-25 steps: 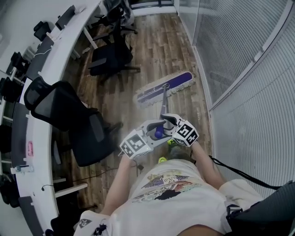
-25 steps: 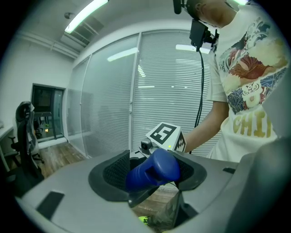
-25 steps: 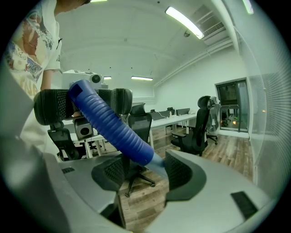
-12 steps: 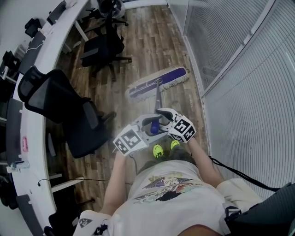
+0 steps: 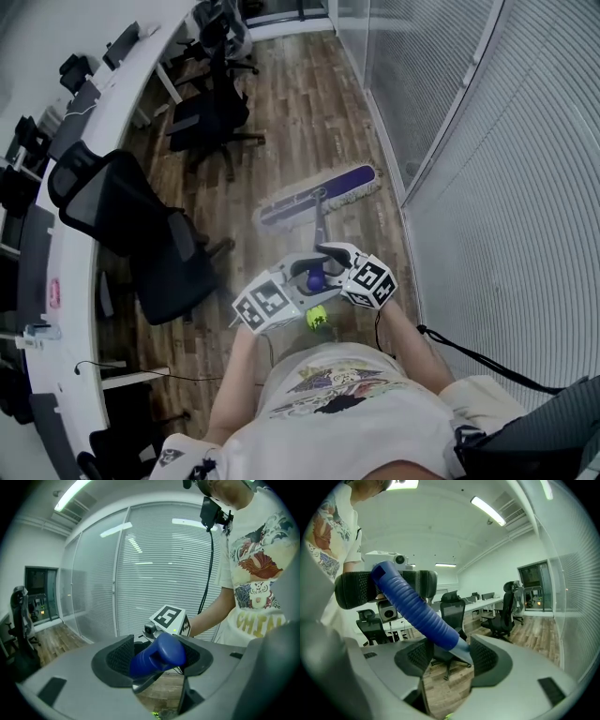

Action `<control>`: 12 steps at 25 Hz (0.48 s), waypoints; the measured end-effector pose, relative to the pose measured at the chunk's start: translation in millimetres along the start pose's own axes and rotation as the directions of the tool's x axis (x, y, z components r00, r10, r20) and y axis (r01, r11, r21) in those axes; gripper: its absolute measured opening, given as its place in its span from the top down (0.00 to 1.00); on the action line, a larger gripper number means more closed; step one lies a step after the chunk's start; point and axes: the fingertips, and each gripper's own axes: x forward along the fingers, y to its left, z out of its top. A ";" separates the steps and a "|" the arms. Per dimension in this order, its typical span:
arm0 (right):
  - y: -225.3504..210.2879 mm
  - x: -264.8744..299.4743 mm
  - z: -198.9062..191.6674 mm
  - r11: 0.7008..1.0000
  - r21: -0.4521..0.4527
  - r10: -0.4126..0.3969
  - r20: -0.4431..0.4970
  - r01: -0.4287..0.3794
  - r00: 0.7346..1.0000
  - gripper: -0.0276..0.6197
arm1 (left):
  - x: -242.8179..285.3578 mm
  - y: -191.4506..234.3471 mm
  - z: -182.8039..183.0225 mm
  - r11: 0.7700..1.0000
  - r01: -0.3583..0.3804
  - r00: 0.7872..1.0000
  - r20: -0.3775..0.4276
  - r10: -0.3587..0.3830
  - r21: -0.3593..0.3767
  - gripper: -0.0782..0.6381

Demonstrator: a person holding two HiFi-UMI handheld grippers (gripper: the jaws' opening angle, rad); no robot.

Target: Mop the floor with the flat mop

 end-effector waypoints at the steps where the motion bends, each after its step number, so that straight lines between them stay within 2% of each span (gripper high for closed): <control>1: 10.7 -12.1 -3.8 1.000 0.002 0.001 0.002 -0.001 1.000 0.61 | 3.3 -15.6 1.9 1.000 0.003 1.000 -0.009 -0.003 0.000 0.55; 7: 57.9 -71.7 -33.8 1.000 0.006 -0.011 0.043 0.010 0.999 0.61 | 29.4 -95.4 -1.5 1.000 0.013 0.998 -0.067 -0.011 0.024 0.55; 12: 110.7 -110.7 -62.1 1.000 0.002 0.001 0.044 -0.001 0.999 0.61 | 37.5 -165.5 -11.3 1.000 0.003 0.998 -0.068 -0.002 0.021 0.55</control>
